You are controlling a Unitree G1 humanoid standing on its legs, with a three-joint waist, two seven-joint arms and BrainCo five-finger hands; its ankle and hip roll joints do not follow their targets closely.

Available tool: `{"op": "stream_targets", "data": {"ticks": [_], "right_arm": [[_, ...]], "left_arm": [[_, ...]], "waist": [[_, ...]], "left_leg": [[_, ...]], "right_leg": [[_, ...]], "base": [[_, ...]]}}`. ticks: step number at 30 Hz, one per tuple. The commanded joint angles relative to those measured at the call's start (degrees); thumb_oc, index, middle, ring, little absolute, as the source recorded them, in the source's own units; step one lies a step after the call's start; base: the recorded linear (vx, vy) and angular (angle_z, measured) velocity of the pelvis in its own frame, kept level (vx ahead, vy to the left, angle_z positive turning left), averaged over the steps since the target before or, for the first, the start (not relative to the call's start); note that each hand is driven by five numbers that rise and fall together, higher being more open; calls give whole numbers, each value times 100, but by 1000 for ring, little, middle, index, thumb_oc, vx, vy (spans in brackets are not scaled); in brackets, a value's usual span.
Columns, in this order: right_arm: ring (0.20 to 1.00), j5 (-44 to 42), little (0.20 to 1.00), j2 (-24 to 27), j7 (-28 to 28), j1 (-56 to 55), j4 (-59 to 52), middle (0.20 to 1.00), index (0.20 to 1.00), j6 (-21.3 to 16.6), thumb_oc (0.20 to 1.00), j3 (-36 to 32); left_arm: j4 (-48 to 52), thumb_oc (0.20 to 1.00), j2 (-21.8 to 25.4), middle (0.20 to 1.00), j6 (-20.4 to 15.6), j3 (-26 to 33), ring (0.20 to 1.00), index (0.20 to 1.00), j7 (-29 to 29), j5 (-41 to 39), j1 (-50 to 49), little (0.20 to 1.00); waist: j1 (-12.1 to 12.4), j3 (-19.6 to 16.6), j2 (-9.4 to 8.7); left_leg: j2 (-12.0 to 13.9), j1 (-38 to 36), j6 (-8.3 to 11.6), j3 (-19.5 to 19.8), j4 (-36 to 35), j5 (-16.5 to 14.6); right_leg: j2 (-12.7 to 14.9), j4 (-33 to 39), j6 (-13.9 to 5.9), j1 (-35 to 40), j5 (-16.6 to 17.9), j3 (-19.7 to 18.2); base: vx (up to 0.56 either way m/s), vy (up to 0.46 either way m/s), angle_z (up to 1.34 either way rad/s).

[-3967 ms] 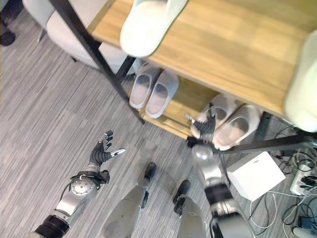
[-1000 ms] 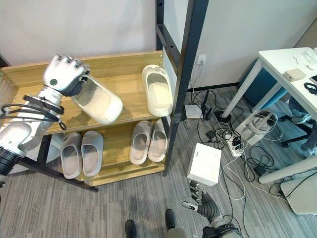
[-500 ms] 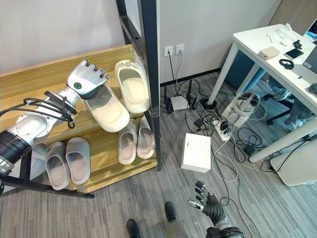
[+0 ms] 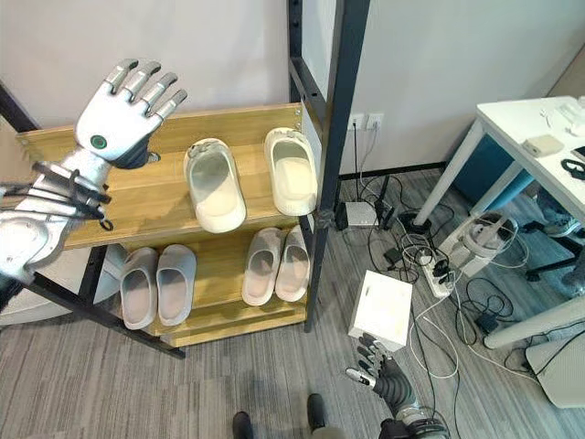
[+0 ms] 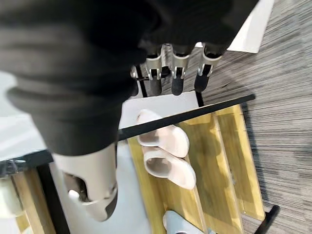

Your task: Arrange the slippers neatly on the shoe rack.

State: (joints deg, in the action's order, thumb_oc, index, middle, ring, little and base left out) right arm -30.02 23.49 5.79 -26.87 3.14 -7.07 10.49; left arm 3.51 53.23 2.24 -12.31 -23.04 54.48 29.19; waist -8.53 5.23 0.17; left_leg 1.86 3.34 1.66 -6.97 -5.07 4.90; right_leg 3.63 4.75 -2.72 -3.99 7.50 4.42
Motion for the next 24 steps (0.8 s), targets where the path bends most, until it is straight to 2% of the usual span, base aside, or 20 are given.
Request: {"op": "stream_targets", "data": {"ticks": [1, 2, 3, 4, 5, 6, 7, 10, 13, 18, 20, 23, 24], "right_arm": [[1000, 297, 1000, 55, 37, -104, -187, 1000, 1000, -33, 1000, -205], [1000, 349, 1000, 53, 32, -92, -199, 1000, 1000, 10, 1000, -208], [1000, 475, 1000, 18, 31, -44, -215, 1000, 1000, 96, 1000, -227], [1000, 523, 1000, 20, 22, -7, -198, 1000, 1000, 139, 1000, -234], [1000, 614, 1000, -20, -54, 184, -172, 1000, 1000, 290, 1000, -197], [1000, 592, 1000, 15, -34, 202, -214, 1000, 1000, 361, 1000, -176], [1000, 616, 1000, 58, 13, 201, -204, 1000, 1000, 415, 1000, -97], [1000, 651, 1000, 79, 14, 231, -177, 1000, 1000, 511, 1000, -4], [1000, 629, 1000, 66, 10, 329, -166, 1000, 1000, 587, 1000, 73], [1000, 632, 1000, 46, -13, 443, -85, 1000, 1000, 610, 1000, 161], [1000, 633, 1000, 21, -37, 469, -62, 1000, 1000, 597, 1000, 163], [1000, 648, 1000, -117, -81, 520, 233, 1000, 1000, 450, 1000, 214], [1000, 649, 1000, -117, -81, 521, 234, 1000, 1000, 449, 1000, 214]], "left_arm": [[-532, 1000, -528, 1000, -440, 30, 1000, 1000, -146, -2008, 730, 1000], [-495, 1000, -841, 1000, -605, 181, 1000, 1000, -86, -2647, 530, 1000], [-447, 1000, -1471, 1000, -891, 339, 1000, 1000, 183, -4082, 177, 1000], [-455, 1000, -1701, 1000, -972, 339, 1000, 1000, 373, -4749, 53, 1000], [-476, 1000, -2257, 1000, -1234, 47, 1000, 1000, 952, -7101, -166, 1000], [-506, 1000, -2394, 1000, -1212, -208, 1000, 1000, 1238, -8122, -165, 1000], [-620, 1000, -2437, 1000, -1107, -448, 1000, 1000, 1389, -8865, -60, 1000], [-979, 1000, -2485, 1000, -903, -780, 1000, 1000, 1584, -9753, 172, 1000], [-1435, 1000, -2470, 1000, -763, -1009, 1000, 1000, 1587, -9984, 520, 1000], [-2344, 1000, -2596, 1000, -673, -1096, 1000, 1000, 1390, -9525, 1119, 1000], [-2372, 1000, -2625, 1000, -698, -1069, 1000, 1000, 1321, -9449, 1157, 1000], [-1829, 1000, -2821, 1000, -1020, -817, 1000, 1000, 1030, -8664, 1159, 1000], [-1827, 1000, -2821, 1000, -1019, -817, 1000, 1000, 1030, -8663, 1158, 1000]], "waist": [[-7, 162, 22], [8, 145, 15], [57, 117, -6], [71, 88, -4], [110, 42, -5], [104, 10, -2], [75, -21, 3], [-7, -47, 44], [-105, -51, 88], [-259, -29, 159], [-267, -18, 159], [-244, 10, 131], [-247, 11, 131]], "left_leg": [[-116, -492, -56, 125, 7, -1095], [-120, -485, -60, 143, 7, -1079], [-123, -500, -67, 168, 7, -1058], [-129, -479, -77, 185, 7, -1038], [-136, -476, -99, 230, 7, -1013], [-139, -472, -106, 255, 7, -1002], [-141, -471, -109, 256, 7, -999], [-135, -474, -106, 206, 7, -1006], [-132, -465, -102, 153, 7, -1007], [-124, -474, -93, 20, 7, -1020], [-123, -476, -96, 6, 7, -1021], [-134, -492, -98, 35, 7, -1028], [-134, -492, -98, 37, 7, -1028]], "right_leg": [[19, 25, -326, 598, -1206, 185], [18, 25, -315, 601, -1200, 200], [10, 25, -296, 625, -1192, 223], [11, 25, -286, 610, -1184, 240], [13, 25, -273, 630, -1177, 294], [19, 25, -270, 635, -1171, 325], [24, 25, -274, 638, -1165, 329], [26, 25, -287, 610, -1154, 270], [31, 25, -304, 588, -1152, 230], [27, 25, -319, 516, -1132, 103], [30, 25, -320, 516, -1130, 100], [39, 25, -300, 559, -1158, 129], [39, 25, -300, 560, -1159, 131]], "base": [[-61, -12, 34], [-58, -18, 23], [-47, -11, 22], [-53, -15, 11], [-47, -6, 15], [-36, -4, 14], [-16, 2, 19], [-4, 2, 0], [2, -1, -12], [17, -2, -14], [16, -8, -14], [20, -5, -4], [15, -4, 7]]}}
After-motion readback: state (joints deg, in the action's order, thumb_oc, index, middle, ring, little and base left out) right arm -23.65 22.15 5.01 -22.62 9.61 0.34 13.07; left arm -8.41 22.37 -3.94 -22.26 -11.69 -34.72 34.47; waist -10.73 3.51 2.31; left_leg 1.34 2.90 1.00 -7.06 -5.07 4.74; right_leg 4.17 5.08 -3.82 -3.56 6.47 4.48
